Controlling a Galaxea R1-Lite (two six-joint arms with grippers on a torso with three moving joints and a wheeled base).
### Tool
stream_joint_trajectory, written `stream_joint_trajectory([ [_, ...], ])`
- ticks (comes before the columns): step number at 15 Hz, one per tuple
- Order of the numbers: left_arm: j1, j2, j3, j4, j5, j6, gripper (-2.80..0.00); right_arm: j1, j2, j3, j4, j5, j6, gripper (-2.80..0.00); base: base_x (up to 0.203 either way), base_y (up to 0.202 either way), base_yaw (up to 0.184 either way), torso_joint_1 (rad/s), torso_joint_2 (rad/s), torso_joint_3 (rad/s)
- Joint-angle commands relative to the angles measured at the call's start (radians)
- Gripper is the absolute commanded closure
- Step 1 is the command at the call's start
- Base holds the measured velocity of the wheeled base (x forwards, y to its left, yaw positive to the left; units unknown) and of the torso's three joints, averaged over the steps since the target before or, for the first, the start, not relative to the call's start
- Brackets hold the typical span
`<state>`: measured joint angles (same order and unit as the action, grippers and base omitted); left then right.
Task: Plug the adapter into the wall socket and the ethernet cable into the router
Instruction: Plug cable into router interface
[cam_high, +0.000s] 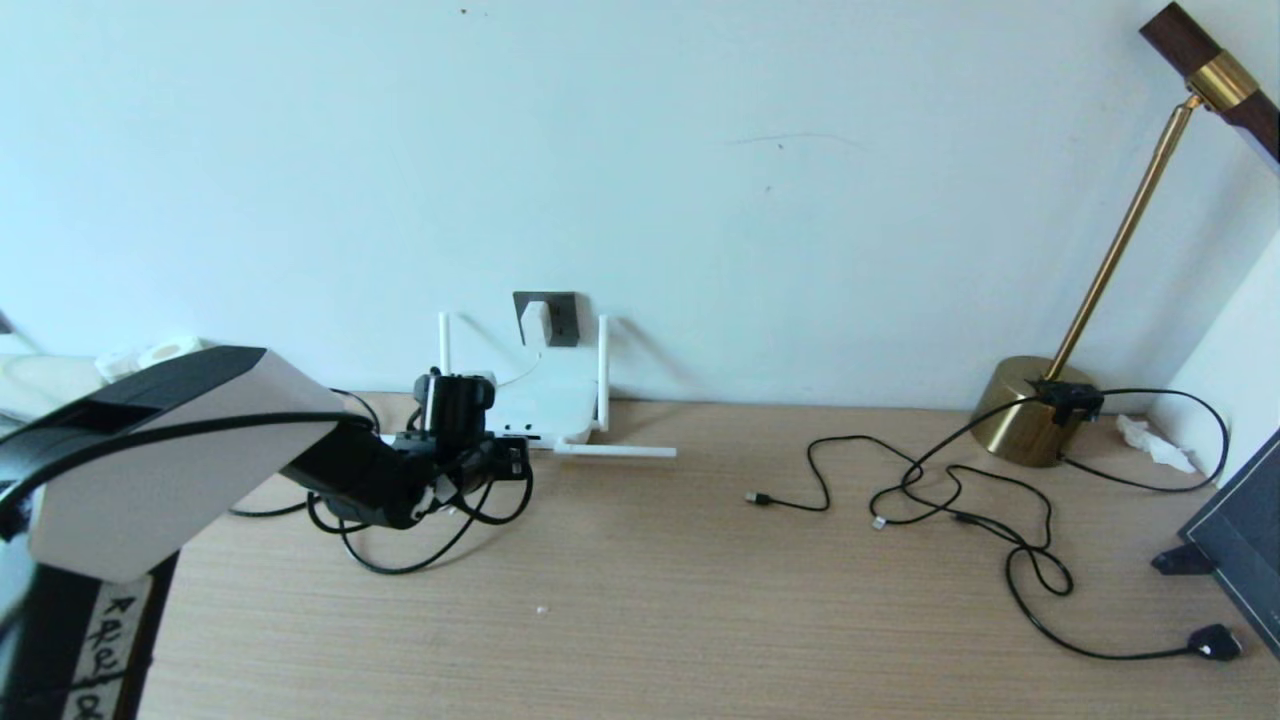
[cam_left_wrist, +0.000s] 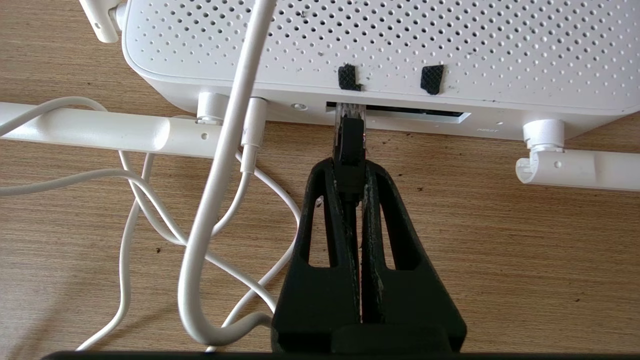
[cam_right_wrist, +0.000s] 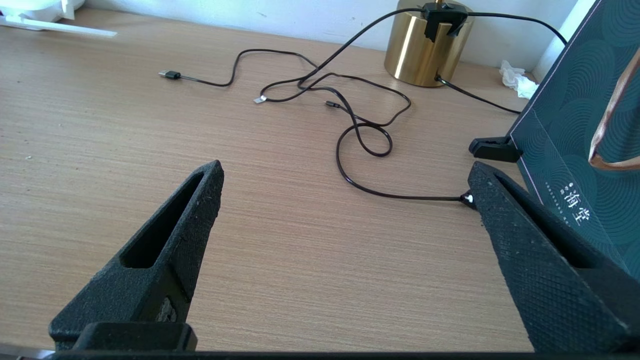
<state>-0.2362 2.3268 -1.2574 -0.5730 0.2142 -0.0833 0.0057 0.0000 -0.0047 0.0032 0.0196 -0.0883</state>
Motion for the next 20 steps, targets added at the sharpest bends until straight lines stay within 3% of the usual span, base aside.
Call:
stream_joint_trajectory([
  [1, -0.002, 0.0, 0.0, -0.004, 0.002, -0.001, 0.0, -0.001, 0.002, 0.0, 0.0, 0.0, -0.001, -2.8, 0.0, 0.0, 0.0, 0.0, 0.0, 0.0],
  [20, 0.001, -0.002, 0.013, -0.005, 0.002, -0.001, 0.0, 0.0, 0.002, 0.0, 0.0, 0.0, -0.001, -2.8, 0.0, 0.0, 0.0, 0.0, 0.0, 0.0],
])
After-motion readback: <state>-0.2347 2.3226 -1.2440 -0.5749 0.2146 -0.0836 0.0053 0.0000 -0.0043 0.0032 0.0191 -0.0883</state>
